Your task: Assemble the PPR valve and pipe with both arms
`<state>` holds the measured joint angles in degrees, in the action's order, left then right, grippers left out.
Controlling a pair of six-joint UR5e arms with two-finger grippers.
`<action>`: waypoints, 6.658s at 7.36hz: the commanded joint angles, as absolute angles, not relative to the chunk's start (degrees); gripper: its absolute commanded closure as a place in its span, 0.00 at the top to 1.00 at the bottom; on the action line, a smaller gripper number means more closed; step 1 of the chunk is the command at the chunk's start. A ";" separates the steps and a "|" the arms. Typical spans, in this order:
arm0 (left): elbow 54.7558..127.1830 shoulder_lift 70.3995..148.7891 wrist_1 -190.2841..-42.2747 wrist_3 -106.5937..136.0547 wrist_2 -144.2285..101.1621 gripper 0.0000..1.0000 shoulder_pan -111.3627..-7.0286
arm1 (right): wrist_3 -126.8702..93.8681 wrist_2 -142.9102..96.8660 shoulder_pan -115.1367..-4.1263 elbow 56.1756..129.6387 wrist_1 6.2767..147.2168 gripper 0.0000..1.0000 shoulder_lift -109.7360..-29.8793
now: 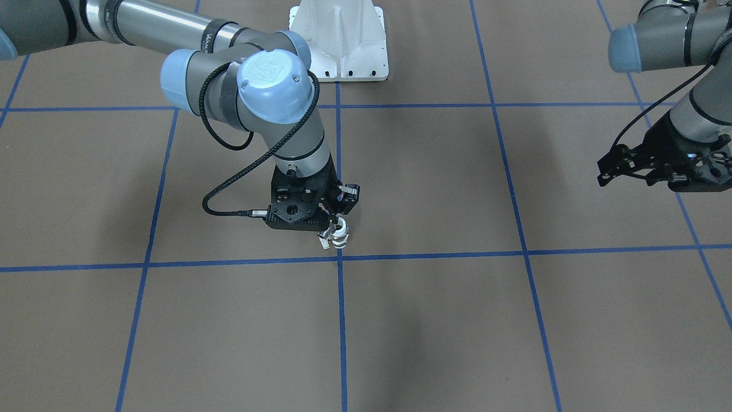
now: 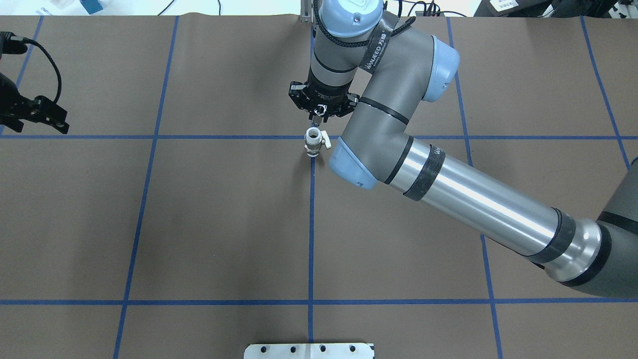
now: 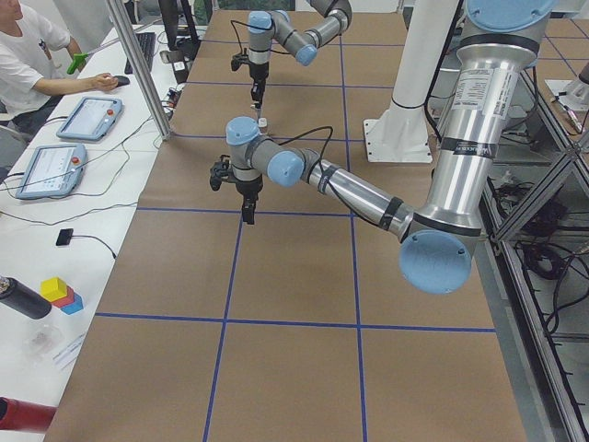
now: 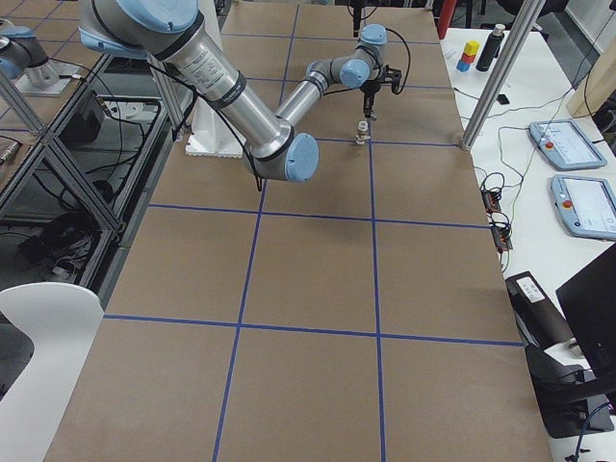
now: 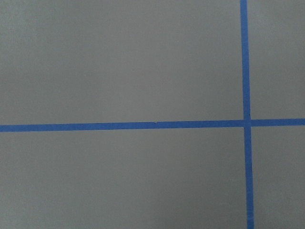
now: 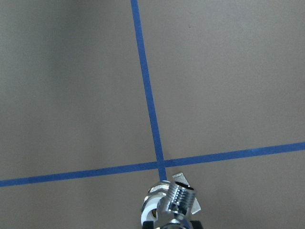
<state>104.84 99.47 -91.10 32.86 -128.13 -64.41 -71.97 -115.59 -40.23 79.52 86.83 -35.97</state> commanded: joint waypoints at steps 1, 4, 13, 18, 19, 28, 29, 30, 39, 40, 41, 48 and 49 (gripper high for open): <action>104.68 98.79 -90.88 30.59 -129.97 1.00 -64.42 | -71.98 -115.05 -39.46 79.28 86.84 0.11 -35.77; 104.68 98.70 -90.97 30.85 -130.08 1.00 -64.42 | -71.98 -114.09 -38.94 78.84 88.15 0.11 -35.07; 104.94 98.79 -90.97 30.85 -130.08 1.00 -64.51 | -71.81 -113.73 -38.41 77.78 88.15 0.11 -34.72; 104.94 98.88 -90.97 30.94 -130.08 1.00 -64.51 | -71.81 -113.73 -38.50 77.87 88.24 0.10 -34.81; 104.94 98.79 -90.97 30.94 -130.08 1.00 -64.51 | -71.81 -113.82 -38.50 78.22 88.68 0.10 -34.80; 105.12 98.96 -90.97 31.03 -130.08 1.00 -64.51 | -71.19 -113.64 -38.23 76.91 88.86 0.11 -34.63; 105.12 98.96 -90.97 31.03 -130.08 1.00 -64.51 | -71.19 -113.64 -38.15 76.90 88.86 0.11 -34.63; 105.12 98.96 -90.97 31.37 -130.08 1.00 -64.51 | -71.19 -113.64 -38.14 76.82 88.86 0.12 -34.72; 105.38 99.14 -90.97 32.34 -130.17 1.00 -64.51 | -71.19 -113.64 -38.06 76.99 88.86 0.65 -34.63; 105.55 99.14 -90.97 32.34 -130.17 1.00 -64.51 | -71.54 -113.64 -38.23 77.95 88.86 0.69 -34.54; 105.56 99.23 -90.97 32.34 -130.17 1.00 -64.51 | -72.15 -114.08 -39.36 81.00 89.64 0.98 -35.24; 106.00 99.05 -86.23 22.79 -129.46 1.00 -69.86 | -43.06 -120.66 -57.09 106.35 91.76 0.99 -71.50; 106.00 98.53 -85.70 22.42 -129.64 1.00 -69.96 | -36.54 -124.59 -61.83 106.17 91.76 0.99 -74.85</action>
<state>106.07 98.91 -86.76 24.15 -129.52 -69.36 -45.36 -121.00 -56.35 106.20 91.76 -70.09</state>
